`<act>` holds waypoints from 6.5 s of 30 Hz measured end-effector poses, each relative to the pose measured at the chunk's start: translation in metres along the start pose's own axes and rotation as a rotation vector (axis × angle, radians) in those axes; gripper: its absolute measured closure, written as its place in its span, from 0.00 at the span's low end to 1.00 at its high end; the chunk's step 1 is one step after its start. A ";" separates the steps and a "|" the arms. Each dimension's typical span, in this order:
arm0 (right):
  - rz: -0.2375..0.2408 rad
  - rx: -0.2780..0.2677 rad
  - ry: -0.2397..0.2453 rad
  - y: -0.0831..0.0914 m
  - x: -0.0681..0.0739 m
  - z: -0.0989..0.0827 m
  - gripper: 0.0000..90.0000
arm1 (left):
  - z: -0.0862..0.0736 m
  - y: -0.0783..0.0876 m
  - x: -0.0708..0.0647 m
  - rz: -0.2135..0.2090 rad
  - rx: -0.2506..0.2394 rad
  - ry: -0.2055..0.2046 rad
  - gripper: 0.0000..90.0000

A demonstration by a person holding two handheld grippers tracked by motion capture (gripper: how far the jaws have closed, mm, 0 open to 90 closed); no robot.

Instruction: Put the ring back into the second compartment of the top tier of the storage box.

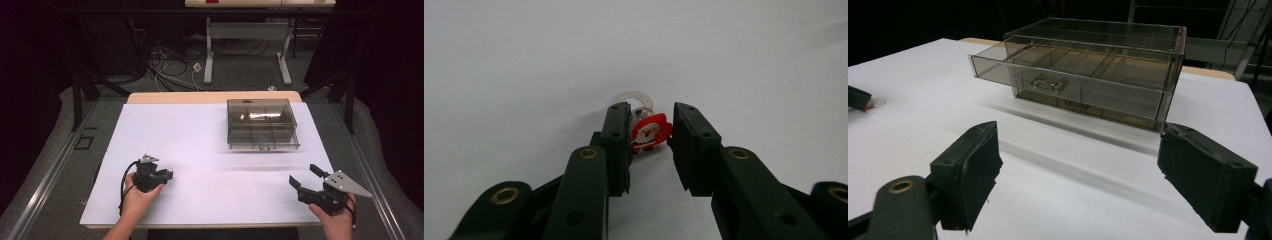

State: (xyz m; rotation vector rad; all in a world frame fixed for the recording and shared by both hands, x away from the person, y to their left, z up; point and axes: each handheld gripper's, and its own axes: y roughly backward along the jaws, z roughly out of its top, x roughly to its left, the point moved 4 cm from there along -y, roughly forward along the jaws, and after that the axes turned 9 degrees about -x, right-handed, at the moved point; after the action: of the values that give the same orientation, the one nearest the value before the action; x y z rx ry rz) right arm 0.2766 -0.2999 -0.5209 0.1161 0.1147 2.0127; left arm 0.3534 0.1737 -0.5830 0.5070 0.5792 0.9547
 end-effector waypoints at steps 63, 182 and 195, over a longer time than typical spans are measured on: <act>-0.011 0.002 -0.020 0.001 -0.003 -0.001 0.18 | 0.014 0.028 -0.012 -0.027 -0.158 0.021 0.78; -0.003 0.003 -0.047 0.004 -0.005 -0.003 0.18 | 0.190 -0.076 -0.212 -0.233 -0.189 -0.173 0.78; -0.002 -0.007 -0.037 0.003 -0.005 -0.002 0.18 | 0.183 -0.094 -0.230 -0.221 -0.166 -0.183 0.78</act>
State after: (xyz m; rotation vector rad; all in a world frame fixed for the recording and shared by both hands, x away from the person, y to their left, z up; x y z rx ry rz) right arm 0.2755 -0.3061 -0.5230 0.1492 0.0842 2.0075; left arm 0.4265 -0.0973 -0.4542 0.3680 0.3785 0.7297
